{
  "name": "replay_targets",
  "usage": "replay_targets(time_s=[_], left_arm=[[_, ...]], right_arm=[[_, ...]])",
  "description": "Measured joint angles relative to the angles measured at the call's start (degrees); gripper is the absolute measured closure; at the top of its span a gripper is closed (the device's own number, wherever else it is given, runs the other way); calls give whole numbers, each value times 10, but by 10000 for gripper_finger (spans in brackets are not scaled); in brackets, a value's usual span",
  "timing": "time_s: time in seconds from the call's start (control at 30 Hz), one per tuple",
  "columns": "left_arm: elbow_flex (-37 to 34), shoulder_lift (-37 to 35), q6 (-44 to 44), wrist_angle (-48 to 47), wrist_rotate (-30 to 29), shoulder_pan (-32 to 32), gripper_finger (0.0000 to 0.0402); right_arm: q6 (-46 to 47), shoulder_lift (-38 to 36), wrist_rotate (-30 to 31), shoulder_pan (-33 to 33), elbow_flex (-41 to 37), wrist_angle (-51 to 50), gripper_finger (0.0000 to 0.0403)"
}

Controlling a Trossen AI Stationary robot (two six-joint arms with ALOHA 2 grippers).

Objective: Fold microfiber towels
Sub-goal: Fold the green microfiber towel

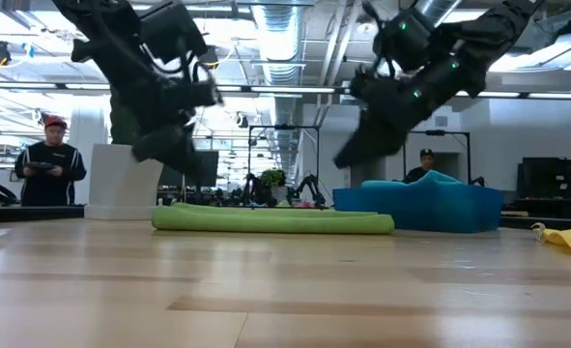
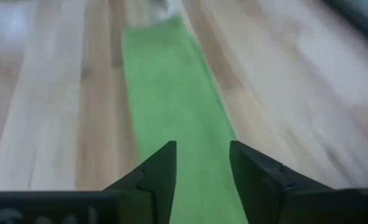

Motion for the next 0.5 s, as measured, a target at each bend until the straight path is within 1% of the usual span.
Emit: replay_targets(time_s=[0.07, 0.13, 0.2, 0.27, 0.33, 0.4, 0.5], left_arm=[[0, 0, -15, 52, 44, -5, 295], [-9, 0, -6, 122, 79, -14, 310], [-27, 5, 10, 172, 71, -24, 334], [-51, 8, 16, 191, 47, -27, 361], [-72, 15, 12, 217, 42, -27, 388], [-96, 17, 0, 239, 45, -27, 396], [-119, 17, -13, 260, 34, -27, 393]], right_arm=[[-2, 17, 25, 7, 0, 29, 246], [-6, 34, 42, 9, -1, 48, 266], [-6, 53, 49, 7, 0, 55, 286], [-6, 79, 49, 4, -1, 57, 304], [-6, 102, 49, 1, -1, 58, 319], [-4, 124, 50, 0, -1, 62, 332], [-7, 148, 62, -3, 1, 69, 346]])
